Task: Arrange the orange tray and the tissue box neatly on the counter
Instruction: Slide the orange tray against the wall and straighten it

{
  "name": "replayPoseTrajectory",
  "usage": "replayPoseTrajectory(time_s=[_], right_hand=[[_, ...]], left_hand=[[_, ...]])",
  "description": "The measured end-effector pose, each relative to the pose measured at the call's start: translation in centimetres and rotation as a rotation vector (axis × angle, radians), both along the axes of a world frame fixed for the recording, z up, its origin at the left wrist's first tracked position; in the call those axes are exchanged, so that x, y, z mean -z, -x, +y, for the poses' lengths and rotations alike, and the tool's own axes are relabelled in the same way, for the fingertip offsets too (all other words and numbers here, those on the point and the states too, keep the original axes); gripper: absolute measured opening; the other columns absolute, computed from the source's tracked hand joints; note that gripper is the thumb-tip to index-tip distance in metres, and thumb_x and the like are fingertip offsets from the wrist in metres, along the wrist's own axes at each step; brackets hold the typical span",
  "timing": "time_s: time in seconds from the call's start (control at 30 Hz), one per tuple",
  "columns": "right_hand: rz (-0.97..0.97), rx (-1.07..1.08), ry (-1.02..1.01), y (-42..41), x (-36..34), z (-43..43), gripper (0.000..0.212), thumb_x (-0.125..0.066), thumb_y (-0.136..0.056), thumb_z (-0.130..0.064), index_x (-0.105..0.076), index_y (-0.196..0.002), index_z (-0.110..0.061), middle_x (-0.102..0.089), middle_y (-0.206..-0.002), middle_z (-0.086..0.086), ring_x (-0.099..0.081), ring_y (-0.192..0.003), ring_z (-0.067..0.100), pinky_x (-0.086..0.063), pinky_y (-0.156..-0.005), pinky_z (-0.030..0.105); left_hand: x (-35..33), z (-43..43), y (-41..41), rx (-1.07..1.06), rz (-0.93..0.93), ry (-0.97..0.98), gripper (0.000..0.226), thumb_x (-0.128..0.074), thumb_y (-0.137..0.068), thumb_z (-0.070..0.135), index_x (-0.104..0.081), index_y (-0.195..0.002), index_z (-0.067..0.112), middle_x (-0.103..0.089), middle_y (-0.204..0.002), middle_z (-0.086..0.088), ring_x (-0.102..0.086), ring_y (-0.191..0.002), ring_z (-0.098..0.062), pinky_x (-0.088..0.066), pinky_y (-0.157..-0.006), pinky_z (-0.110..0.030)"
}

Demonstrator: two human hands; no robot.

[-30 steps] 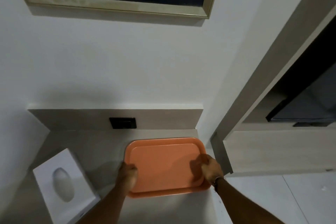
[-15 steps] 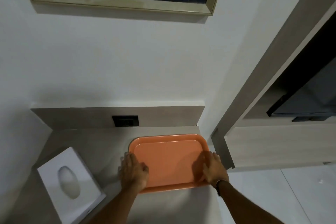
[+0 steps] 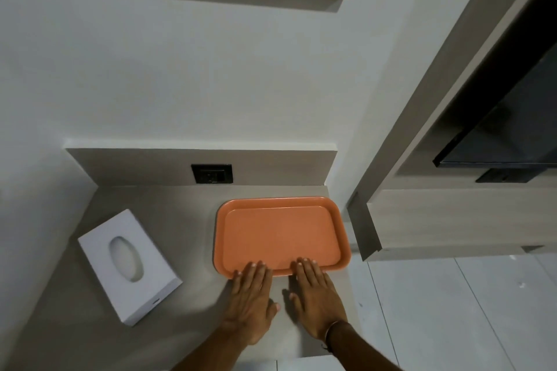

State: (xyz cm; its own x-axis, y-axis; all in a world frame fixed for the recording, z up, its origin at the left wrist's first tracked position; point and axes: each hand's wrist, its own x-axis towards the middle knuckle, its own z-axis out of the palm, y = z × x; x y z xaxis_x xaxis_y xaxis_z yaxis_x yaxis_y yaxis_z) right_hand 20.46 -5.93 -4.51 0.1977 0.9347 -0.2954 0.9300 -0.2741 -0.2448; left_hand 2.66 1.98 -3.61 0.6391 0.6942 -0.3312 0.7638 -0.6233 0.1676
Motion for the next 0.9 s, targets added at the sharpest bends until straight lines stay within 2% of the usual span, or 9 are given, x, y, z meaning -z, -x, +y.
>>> replayPoseTrajectory(time_s=[0.1, 0.27, 0.33, 0.4, 0.6, 0.9], right_hand=[[0.005, -0.017, 0.04, -0.1, 0.3, -0.8, 0.081, -0.01, -0.097, -0.062, 0.0, -0.163, -0.017, 0.0, -0.172, 0.005, 0.004, -0.159, 0.025, 0.006, -0.121, 0.037], [0.011, -0.023, 0.055, -0.6, 0.7, -1.3, 0.082, -0.013, -0.097, -0.065, 0.001, -0.163, -0.017, 0.002, -0.172, 0.005, 0.006, -0.159, 0.026, 0.006, -0.122, 0.038], [0.013, -0.028, 0.056, -0.8, 0.9, -1.1, 0.082, -0.014, -0.098, -0.065, 0.001, -0.163, -0.017, 0.002, -0.172, 0.005, 0.006, -0.159, 0.026, 0.005, -0.122, 0.038], [0.017, -0.021, 0.054, -1.0, 1.0, -0.8, 0.083, -0.014, -0.097, -0.066, 0.002, -0.162, -0.017, 0.003, -0.172, 0.005, 0.007, -0.159, 0.026, 0.005, -0.122, 0.038], [0.022, -0.002, 0.059, -2.2, 1.1, 1.3, 0.087, -0.013, -0.095, -0.068, 0.003, -0.162, -0.016, 0.003, -0.172, 0.007, 0.007, -0.159, 0.027, 0.004, -0.123, 0.04], [0.028, 0.014, 0.06, -3.7, 1.1, 4.5, 0.087, -0.018, -0.096, -0.069, 0.005, -0.162, -0.017, 0.006, -0.172, 0.007, 0.009, -0.159, 0.026, 0.005, -0.122, 0.038]], left_hand=[[-0.3, -0.6, 0.5, 0.022, 0.024, -0.01, 0.082, -0.026, -0.1, 0.059, 0.009, -0.16, 0.015, 0.014, -0.171, -0.003, 0.017, -0.157, -0.025, 0.04, -0.099, -0.033], [-0.2, -0.8, 0.5, 0.036, 0.013, 0.013, 0.084, -0.028, -0.099, 0.061, 0.008, -0.16, 0.016, 0.014, -0.171, -0.003, 0.015, -0.158, -0.024, 0.037, -0.103, -0.03], [-0.1, -0.5, 0.4, 0.044, 0.018, 0.038, 0.085, -0.028, -0.098, 0.061, 0.009, -0.16, 0.016, 0.014, -0.171, -0.003, 0.015, -0.158, -0.023, 0.03, -0.116, -0.035], [0.0, 0.0, 0.2, 0.053, 0.026, 0.055, 0.086, -0.028, -0.098, 0.062, 0.009, -0.16, 0.015, 0.013, -0.171, -0.003, 0.015, -0.158, -0.023, 0.017, -0.126, -0.04], [0.0, 2.6, -1.1, 0.078, 0.038, 0.081, 0.088, -0.027, -0.097, 0.065, 0.009, -0.16, 0.015, 0.014, -0.171, -0.004, 0.014, -0.158, -0.025, 0.005, -0.13, -0.046], [0.7, 6.3, -2.6, 0.103, 0.049, 0.084, 0.089, -0.028, -0.097, 0.065, 0.012, -0.159, 0.015, 0.016, -0.17, -0.004, 0.016, -0.158, -0.024, 0.003, -0.13, -0.047]])
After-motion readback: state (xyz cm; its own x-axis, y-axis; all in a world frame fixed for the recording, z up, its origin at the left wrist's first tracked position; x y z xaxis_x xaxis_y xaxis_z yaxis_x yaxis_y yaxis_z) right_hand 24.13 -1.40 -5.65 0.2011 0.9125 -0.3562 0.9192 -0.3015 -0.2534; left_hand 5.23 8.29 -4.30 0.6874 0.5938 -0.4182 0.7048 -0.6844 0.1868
